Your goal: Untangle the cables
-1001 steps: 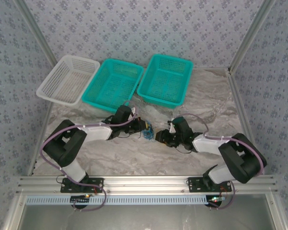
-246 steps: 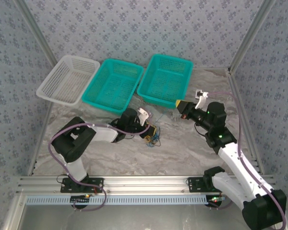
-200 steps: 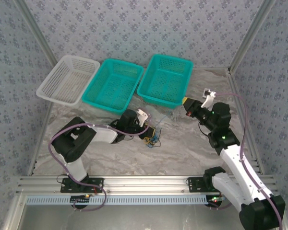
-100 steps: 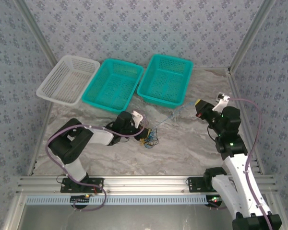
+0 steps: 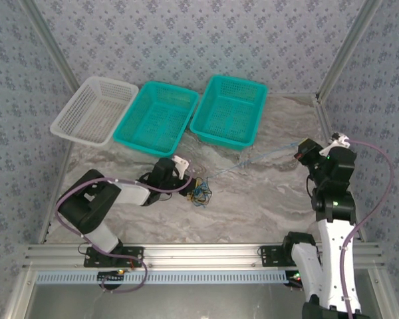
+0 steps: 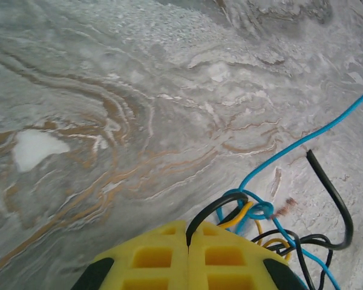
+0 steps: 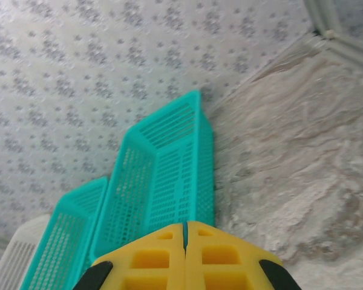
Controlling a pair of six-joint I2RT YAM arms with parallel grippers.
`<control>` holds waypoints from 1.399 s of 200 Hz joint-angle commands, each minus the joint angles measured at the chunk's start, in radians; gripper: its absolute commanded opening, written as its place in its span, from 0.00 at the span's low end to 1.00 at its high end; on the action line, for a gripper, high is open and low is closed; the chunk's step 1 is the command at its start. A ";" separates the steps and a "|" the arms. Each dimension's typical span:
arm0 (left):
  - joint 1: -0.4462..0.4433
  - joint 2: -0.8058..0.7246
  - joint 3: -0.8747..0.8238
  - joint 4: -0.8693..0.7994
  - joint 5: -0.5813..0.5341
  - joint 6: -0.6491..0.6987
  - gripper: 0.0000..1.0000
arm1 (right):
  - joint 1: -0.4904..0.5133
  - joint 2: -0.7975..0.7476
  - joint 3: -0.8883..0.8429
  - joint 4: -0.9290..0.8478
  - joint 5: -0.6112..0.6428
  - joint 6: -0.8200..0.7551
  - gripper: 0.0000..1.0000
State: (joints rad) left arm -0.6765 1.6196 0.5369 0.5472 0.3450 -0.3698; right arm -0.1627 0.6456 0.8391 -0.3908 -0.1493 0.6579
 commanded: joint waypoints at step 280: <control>-0.119 0.093 0.446 0.124 -0.115 0.308 0.99 | 0.394 0.178 0.129 0.157 -0.491 -0.241 0.00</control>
State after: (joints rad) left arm -0.7902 1.6798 0.9424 0.5369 0.3664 -0.0818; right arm 0.2192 0.8394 0.9417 -0.2386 -0.6445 0.4477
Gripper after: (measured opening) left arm 0.993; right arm 0.067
